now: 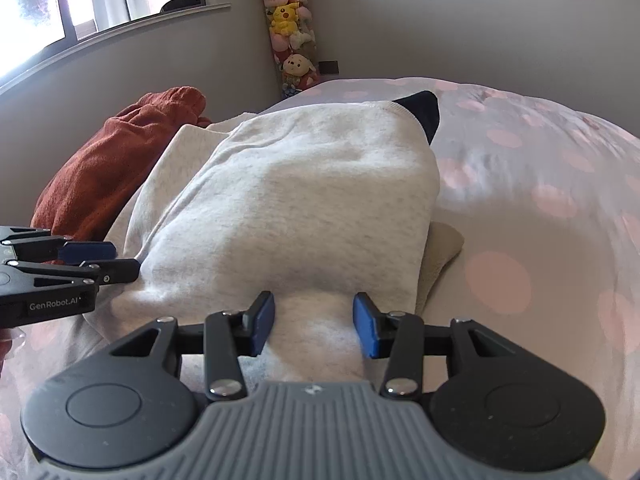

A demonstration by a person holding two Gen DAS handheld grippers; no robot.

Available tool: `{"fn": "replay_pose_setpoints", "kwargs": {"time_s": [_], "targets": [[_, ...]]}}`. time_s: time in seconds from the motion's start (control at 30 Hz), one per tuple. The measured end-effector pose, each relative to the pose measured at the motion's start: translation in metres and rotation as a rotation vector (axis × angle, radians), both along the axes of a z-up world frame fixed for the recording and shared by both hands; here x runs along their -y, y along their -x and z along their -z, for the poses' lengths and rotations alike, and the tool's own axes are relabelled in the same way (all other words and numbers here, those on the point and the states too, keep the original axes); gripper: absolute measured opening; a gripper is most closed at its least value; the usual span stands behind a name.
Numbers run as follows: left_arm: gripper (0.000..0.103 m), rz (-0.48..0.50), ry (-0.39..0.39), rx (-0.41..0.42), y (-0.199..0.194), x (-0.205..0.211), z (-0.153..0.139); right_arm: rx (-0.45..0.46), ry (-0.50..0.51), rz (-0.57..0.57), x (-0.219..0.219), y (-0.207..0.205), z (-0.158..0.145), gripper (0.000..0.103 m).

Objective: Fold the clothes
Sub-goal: 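Lower the sweatshirt onto the fleece stack and open both tools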

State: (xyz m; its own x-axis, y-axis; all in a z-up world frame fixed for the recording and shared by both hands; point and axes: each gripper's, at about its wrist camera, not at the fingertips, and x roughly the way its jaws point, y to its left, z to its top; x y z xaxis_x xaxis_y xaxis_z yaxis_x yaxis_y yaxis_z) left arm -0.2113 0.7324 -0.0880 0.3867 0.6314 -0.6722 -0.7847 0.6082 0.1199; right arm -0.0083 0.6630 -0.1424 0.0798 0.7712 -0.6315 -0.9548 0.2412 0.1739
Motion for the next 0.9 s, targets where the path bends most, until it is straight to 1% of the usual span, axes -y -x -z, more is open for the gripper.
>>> {"fn": "replay_pose_setpoints", "kwargs": {"time_s": [0.03, 0.1, 0.17, 0.2, 0.3, 0.33, 0.37, 0.43, 0.5, 0.53, 0.6, 0.7, 0.73, 0.9], "targets": [[0.038, -0.009, 0.001, 0.007, 0.002, 0.003, -0.005, -0.017, -0.010, 0.004, 0.004, -0.001, -0.007, 0.056], [0.040, -0.023, 0.009, 0.029, 0.006, 0.013, -0.016, -0.045, -0.031, 0.014, 0.013, -0.002, -0.021, 0.057], [0.046, -0.031, 0.021, 0.059, 0.011, 0.024, -0.030, -0.019, -0.053, 0.024, 0.026, 0.003, -0.038, 0.057], [0.047, -0.035, 0.021, 0.071, 0.014, 0.030, -0.037, -0.003, -0.063, 0.027, 0.033, 0.005, -0.047, 0.057], [0.054, -0.047, 0.004, 0.095, 0.019, 0.054, -0.061, 0.030, -0.088, 0.040, 0.058, 0.014, -0.075, 0.057], [0.059, -0.052, -0.005, 0.099, 0.020, 0.063, -0.069, 0.039, -0.094, 0.044, 0.066, 0.018, -0.083, 0.058], [0.061, -0.057, -0.014, 0.103, 0.020, 0.071, -0.077, 0.045, -0.098, 0.051, 0.075, 0.021, -0.091, 0.059], [0.061, -0.067, -0.031, 0.109, 0.021, 0.089, -0.092, 0.044, -0.106, 0.071, 0.093, 0.028, -0.105, 0.069], [0.062, -0.082, -0.045, 0.116, 0.023, 0.105, -0.106, 0.035, -0.123, 0.067, 0.112, 0.037, -0.117, 0.072], [0.064, -0.097, -0.048, 0.122, 0.024, 0.112, -0.112, 0.040, -0.129, 0.073, 0.121, 0.041, -0.122, 0.077], [0.066, -0.133, -0.068, 0.139, 0.026, 0.128, -0.122, 0.045, -0.144, 0.083, 0.140, 0.050, -0.131, 0.081], [0.071, -0.179, -0.106, 0.166, 0.030, 0.153, -0.135, 0.046, -0.163, 0.098, 0.167, 0.061, -0.144, 0.083], [0.075, -0.183, -0.115, 0.174, 0.031, 0.162, -0.138, 0.048, -0.168, 0.103, 0.175, 0.064, -0.148, 0.084], [0.075, -0.172, -0.121, 0.182, 0.032, 0.194, -0.151, 0.084, -0.212, 0.129, 0.212, 0.079, -0.167, 0.087]]}}
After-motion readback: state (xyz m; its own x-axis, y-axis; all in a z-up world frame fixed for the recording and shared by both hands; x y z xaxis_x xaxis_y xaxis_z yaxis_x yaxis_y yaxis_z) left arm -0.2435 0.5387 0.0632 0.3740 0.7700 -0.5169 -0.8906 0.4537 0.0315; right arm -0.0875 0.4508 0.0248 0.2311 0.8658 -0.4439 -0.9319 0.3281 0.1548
